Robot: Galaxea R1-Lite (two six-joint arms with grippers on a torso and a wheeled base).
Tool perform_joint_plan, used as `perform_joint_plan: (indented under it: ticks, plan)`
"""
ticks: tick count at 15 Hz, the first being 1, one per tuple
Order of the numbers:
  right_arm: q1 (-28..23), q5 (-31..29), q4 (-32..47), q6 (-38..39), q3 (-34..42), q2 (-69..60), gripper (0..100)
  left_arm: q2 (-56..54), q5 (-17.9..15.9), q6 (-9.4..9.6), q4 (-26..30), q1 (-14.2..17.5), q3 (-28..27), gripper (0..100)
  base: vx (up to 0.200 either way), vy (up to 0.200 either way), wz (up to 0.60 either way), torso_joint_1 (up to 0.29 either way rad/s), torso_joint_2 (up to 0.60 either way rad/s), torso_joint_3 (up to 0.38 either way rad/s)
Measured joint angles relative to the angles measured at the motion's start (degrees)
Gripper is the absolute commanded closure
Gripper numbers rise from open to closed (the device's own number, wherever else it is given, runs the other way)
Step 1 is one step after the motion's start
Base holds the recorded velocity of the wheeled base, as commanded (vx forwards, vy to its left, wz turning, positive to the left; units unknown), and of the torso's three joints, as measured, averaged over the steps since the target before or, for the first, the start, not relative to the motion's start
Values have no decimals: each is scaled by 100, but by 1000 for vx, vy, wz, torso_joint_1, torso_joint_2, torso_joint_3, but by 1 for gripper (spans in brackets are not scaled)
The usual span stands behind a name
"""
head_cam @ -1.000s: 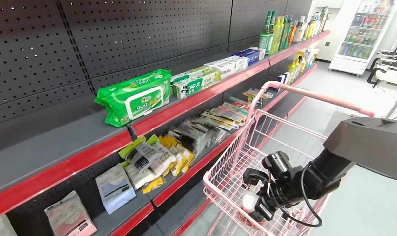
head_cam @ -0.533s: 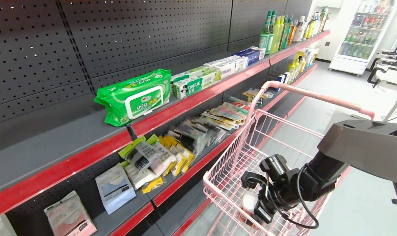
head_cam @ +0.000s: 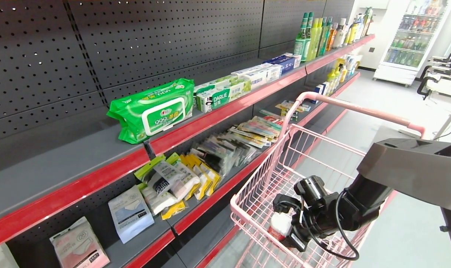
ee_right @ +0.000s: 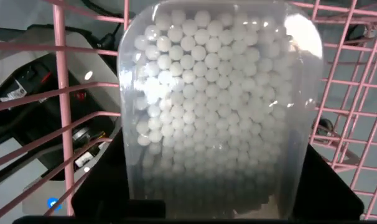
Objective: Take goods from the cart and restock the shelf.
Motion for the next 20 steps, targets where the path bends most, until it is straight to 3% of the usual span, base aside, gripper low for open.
perform_joint_plan:
  ticks: [13, 20]
  plan:
    - [-77, -150, -7, 386, 119, -791, 100, 0, -9, -7, 6, 4, 0, 0, 0, 0, 0, 0, 0, 0]
    - [-204, -629, 360, 1248, 194, -2269, 100, 0, -16, 2, 6, 1, 0, 0, 0, 0, 0, 0, 0, 0]
